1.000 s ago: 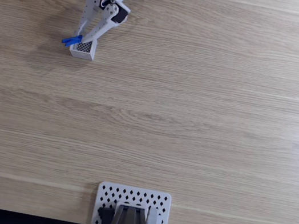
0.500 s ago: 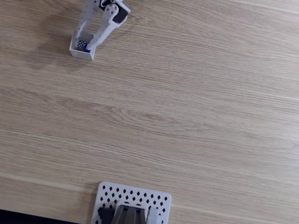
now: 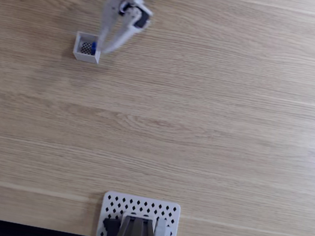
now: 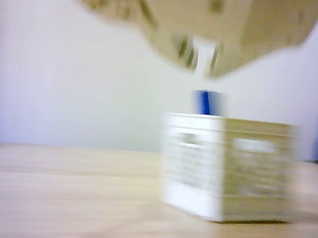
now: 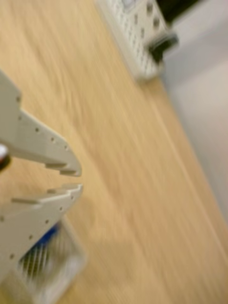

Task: Grasp a peg and put it in the crate.

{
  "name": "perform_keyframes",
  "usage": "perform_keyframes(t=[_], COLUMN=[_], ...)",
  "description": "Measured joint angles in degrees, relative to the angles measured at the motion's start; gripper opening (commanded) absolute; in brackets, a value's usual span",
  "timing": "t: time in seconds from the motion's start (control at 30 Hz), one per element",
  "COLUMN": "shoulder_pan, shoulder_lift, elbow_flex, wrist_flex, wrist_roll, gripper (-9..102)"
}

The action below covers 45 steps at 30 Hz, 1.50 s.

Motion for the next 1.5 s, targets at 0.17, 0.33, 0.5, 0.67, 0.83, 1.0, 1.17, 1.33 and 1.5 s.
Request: perform_keyframes(t=[0.17,0.33,0.5,0.67,0.83,1.0,1.17,1.33,1.5], shoulder_pan=[-7.0,-12.9,-17.5,-20.5,-20.7,-20.0,-19.8,-19.8,-19.9], shoulder_lift=[13.1,26.5,40.4,52.8,63.3,71.4,76.3,81.6,85.1], elbow_flex=[0.0,0.1,1.0,1.0,3.3,7.4,13.1,20.3,22.3], wrist_flex=[13.6,28.1,42.2,54.8,66.0,71.6,72.7,72.7,76.0], wrist_roll=[10.6,26.9,45.8,66.4,81.6,85.0,85.5,85.5,85.5], gripper=[-1,-1,-1,-1,-1,-1,0,-1,-1])
